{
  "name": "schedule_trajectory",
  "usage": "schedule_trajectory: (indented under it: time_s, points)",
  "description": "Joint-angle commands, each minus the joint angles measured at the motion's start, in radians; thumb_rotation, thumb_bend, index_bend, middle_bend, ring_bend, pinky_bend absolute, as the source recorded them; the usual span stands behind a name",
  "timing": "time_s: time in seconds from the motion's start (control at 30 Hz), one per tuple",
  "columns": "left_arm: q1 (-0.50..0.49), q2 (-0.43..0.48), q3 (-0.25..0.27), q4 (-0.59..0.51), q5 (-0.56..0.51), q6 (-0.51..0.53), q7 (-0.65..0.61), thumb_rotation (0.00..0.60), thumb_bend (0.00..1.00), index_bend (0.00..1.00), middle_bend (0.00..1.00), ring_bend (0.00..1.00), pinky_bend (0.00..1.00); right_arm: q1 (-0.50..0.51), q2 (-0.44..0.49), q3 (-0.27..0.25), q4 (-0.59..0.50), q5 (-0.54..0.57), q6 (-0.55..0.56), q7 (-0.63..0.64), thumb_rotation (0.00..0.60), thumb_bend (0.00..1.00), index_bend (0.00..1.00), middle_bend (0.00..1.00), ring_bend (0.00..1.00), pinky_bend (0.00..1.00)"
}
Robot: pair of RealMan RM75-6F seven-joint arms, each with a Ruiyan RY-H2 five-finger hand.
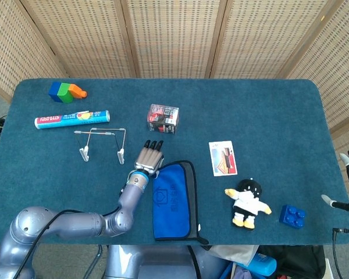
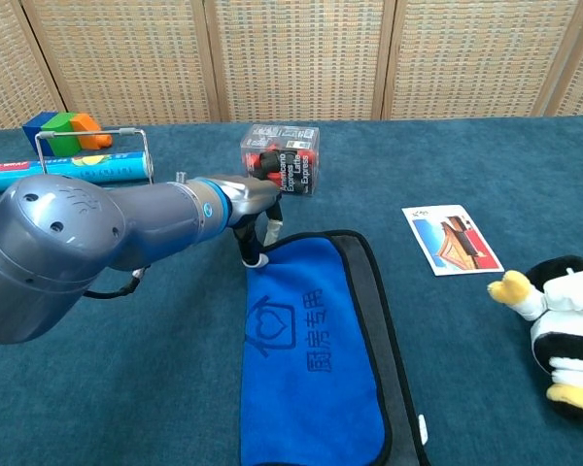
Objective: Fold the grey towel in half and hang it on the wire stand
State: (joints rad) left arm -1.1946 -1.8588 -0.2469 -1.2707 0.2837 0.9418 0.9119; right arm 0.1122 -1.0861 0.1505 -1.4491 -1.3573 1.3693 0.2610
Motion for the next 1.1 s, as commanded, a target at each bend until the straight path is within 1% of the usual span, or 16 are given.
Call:
schedule_trajectory:
  time_s: [0.03,0.13,0.23,0.53,0.8,0.93,1.1]
  points:
    - [0.000,0.004,0.001,-0.010,0.012,0.011,0.000,0.600,0.61,0.77,0.00,0.00,0.00,0.000,0.003,0.001,-0.001,0.000,0.001,0.002,0.600,0.00,0.00,0.00,0.00,0.00]
    - [0.001,0.016,0.000,-0.029,0.032,0.027,0.000,0.600,0.61,0.81,0.00,0.00,0.00,-0.001,0.003,-0.001,-0.001,-0.002,0.002,0.005,0.600,0.00,0.00,0.00,0.00,0.00]
    - [0.005,0.032,-0.009,-0.051,0.060,0.042,-0.014,0.600,0.62,0.83,0.00,0.00,0.00,-0.002,0.003,0.000,0.000,-0.003,0.003,0.008,0.600,0.00,0.00,0.00,0.00,0.00]
    - [0.021,0.106,-0.058,-0.134,0.164,0.074,-0.088,0.600,0.61,0.84,0.00,0.00,0.00,-0.004,0.006,-0.001,-0.004,-0.006,0.009,0.012,0.600,0.00,0.00,0.00,0.00,0.00]
    - [0.023,0.189,-0.111,-0.188,0.209,0.093,-0.127,0.600,0.60,0.84,0.00,0.00,0.00,-0.003,0.006,-0.001,-0.001,-0.005,0.005,0.015,0.600,0.00,0.00,0.00,0.00,0.00]
    - [0.023,0.233,-0.141,-0.196,0.200,0.086,-0.145,0.600,0.60,0.84,0.00,0.00,0.00,-0.001,0.004,-0.001,0.000,-0.004,0.002,0.014,0.600,0.00,0.00,0.00,0.00,0.00]
    - [0.015,0.297,-0.181,-0.174,0.174,0.063,-0.163,0.600,0.60,0.84,0.00,0.00,0.00,0.001,0.002,0.000,0.001,0.001,-0.005,0.008,0.600,0.00,0.00,0.00,0.00,0.00]
